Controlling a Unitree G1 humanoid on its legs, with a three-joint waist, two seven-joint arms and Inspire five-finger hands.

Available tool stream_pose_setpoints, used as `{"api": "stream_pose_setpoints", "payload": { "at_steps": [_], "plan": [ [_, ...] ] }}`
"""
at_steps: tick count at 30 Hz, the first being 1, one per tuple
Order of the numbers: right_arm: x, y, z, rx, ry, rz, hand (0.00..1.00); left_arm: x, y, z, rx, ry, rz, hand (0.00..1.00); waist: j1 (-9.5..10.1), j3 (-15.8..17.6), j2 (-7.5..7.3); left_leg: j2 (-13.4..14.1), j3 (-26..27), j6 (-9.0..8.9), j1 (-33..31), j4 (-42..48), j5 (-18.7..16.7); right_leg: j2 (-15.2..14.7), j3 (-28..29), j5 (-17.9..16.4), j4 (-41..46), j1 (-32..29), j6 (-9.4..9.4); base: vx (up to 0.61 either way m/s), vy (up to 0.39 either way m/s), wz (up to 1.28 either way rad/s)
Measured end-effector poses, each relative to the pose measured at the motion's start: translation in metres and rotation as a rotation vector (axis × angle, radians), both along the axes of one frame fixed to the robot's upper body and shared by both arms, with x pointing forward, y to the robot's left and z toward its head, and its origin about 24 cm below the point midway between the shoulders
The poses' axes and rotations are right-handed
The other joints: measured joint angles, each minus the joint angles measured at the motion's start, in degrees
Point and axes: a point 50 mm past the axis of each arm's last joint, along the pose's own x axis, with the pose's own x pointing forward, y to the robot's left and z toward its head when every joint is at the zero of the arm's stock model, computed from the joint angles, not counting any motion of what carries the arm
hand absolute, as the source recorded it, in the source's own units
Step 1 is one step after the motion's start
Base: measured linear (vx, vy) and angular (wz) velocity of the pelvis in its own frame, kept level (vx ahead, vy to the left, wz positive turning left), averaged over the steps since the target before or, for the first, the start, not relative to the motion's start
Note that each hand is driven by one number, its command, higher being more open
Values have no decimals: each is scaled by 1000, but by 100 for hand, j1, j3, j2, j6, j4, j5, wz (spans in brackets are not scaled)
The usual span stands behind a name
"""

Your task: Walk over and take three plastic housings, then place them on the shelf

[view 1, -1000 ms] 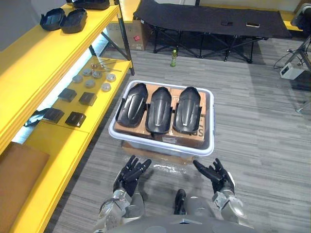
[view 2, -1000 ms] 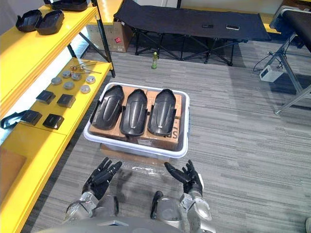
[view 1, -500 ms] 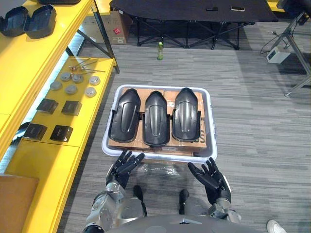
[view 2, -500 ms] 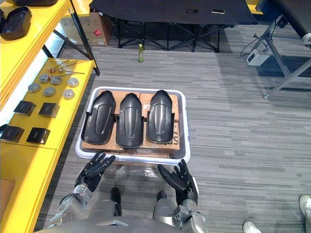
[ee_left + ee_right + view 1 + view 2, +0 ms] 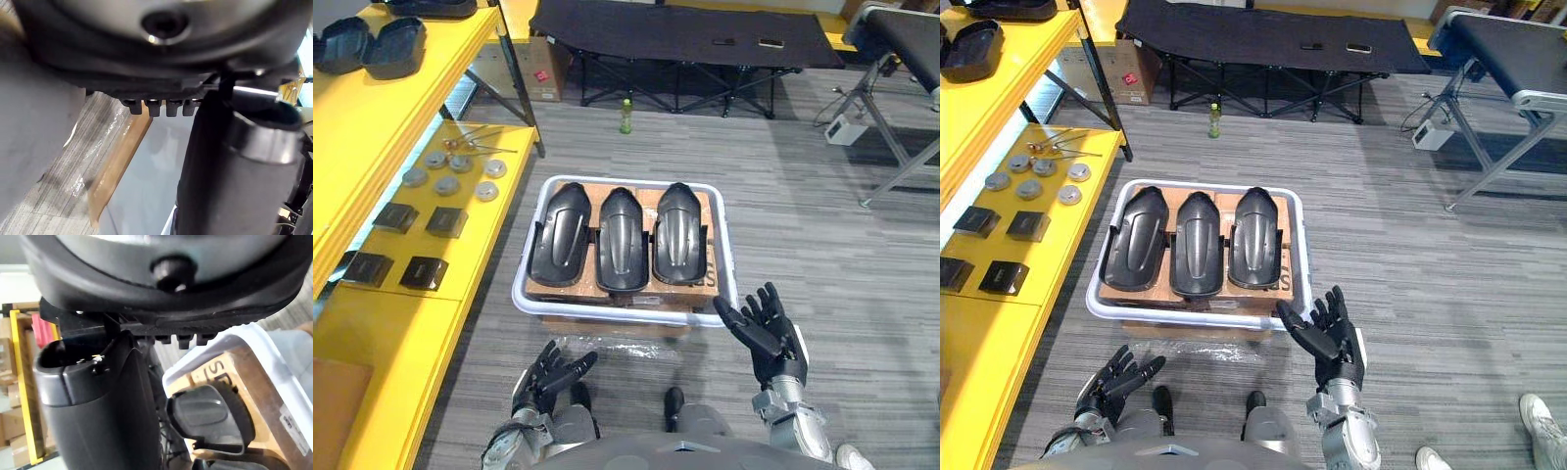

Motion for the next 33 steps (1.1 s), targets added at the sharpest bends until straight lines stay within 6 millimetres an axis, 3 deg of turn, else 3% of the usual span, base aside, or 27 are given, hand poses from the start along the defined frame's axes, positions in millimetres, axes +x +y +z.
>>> {"api": "stream_pose_setpoints", "payload": {
  "at_steps": [4, 5, 6, 8, 11, 14, 17, 20, 27, 32, 33],
  "plan": [
    [38, -23, 12, -80, -41, -63, 100, 12, -6, 9, 5, -64, -56, 100, 121, 104, 64, -40, -89, 83, -389, 213, -27, -41, -61, 135, -41, -181, 46, 2, 29, 9],
    [48, -29, 15, -91, -51, -93, 100, 17, -9, 12, 2, -89, -65, 100, 147, 199, 61, -54, -137, 98, -460, 240, -15, -38, -117, 153, -42, -205, 50, -46, 14, 33],
    [70, -40, 24, -115, -73, -142, 100, 27, -14, 19, 1, -135, -92, 100, 243, 464, 72, -74, -225, 117, -568, 325, -3, -47, -192, 177, -33, -217, 46, -63, 15, 32],
    [87, -52, 34, -146, -88, -181, 100, 34, -18, 23, 13, -165, -130, 100, 306, 593, 111, -94, -304, 141, -738, 390, 13, -60, -244, 204, -26, -310, 51, -63, 25, 28],
    [126, -74, 65, -201, -136, -256, 100, 49, -24, 31, 23, -222, -159, 100, 444, 957, 238, -141, -396, 205, -966, 427, 86, -106, -299, 257, 43, -508, 51, -63, 35, 15],
    [158, -92, 99, -249, -176, -307, 100, 58, -30, 34, 39, -257, -181, 100, 507, 1118, 378, -179, -489, 253, -1342, 611, 118, -154, -364, 259, 204, -822, 53, -71, 36, 15],
    [172, -109, 127, -326, -191, -335, 100, 67, -36, 38, 54, -296, -215, 100, 606, 1293, 522, -232, -588, 288, -1512, 711, 132, -219, -454, 259, 327, -951, 59, -63, 44, 18],
    [185, -112, 148, -413, -202, -322, 100, 70, -37, 37, 49, -293, -217, 100, 598, 1356, 590, -296, -644, 340, -1735, 740, 167, -280, -473, 258, 424, -1174, 60, -59, 44, 9],
    [195, -141, 163, -582, -40, -339, 100, 82, -40, 35, 21, -289, -206, 100, 647, 1534, 778, -451, -795, 437, -2081, 826, 269, -489, -596, 94, 939, -1614, 91, -51, 41, 15],
    [198, -157, 181, -801, 80, -316, 100, 84, -39, 30, 26, -260, -206, 100, 692, 1612, 896, -504, -917, 451, -2286, 1006, 280, -574, -651, -36, 1264, -1807, 90, -33, 18, 13],
    [198, -159, 184, -856, 109, -307, 0, 83, -39, 29, 26, -251, -203, 100, 698, 1611, 896, -510, -946, 449, -2286, 1028, 279, -591, -704, -73, 1330, -1807, 74, -22, 1, 11]
  ]
}}
